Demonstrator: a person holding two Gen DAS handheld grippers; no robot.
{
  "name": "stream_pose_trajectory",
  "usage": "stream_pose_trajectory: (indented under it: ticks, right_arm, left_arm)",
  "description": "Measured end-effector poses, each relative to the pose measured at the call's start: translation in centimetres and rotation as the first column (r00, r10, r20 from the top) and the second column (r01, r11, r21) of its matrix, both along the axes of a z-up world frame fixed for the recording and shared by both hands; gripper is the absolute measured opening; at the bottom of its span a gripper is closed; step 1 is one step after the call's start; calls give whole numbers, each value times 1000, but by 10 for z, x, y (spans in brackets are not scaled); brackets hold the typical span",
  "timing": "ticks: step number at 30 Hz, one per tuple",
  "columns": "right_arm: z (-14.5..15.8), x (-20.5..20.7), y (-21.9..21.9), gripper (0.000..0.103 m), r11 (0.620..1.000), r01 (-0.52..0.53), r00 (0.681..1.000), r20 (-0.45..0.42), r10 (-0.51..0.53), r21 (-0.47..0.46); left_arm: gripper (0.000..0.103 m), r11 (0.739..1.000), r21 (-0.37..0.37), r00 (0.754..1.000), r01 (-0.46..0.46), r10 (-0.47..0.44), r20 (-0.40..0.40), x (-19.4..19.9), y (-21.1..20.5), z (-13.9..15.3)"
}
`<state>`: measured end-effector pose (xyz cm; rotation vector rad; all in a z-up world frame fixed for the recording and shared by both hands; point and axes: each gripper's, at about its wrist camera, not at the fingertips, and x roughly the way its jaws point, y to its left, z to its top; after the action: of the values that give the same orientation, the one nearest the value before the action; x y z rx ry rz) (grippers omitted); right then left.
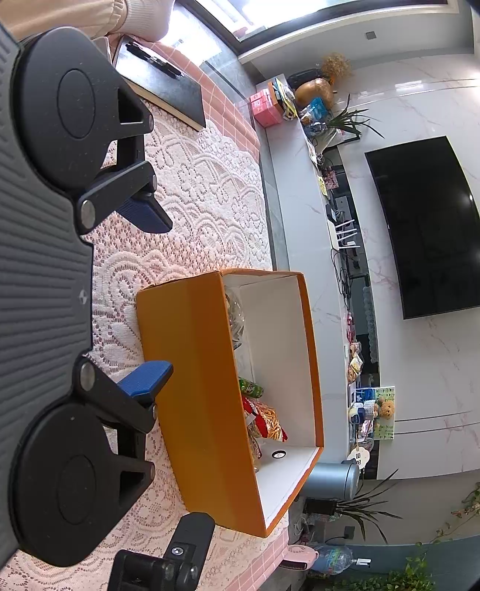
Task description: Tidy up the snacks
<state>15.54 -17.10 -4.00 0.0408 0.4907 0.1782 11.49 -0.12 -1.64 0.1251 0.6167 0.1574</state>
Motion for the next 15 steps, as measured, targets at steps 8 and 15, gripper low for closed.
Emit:
stream_pose_trajectory:
  ticks: [8, 15]
  right_arm:
    - [0, -3, 1, 99, 1000, -7, 1000, 7, 7, -9]
    - [0, -3, 1, 99, 1000, -7, 1000, 6, 7, -9]
  left_arm:
    - [92, 1000, -2, 1000, -2, 2, 1, -1, 1, 0]
    - [92, 1000, -1, 1000, -4, 4, 1, -1, 1, 1]
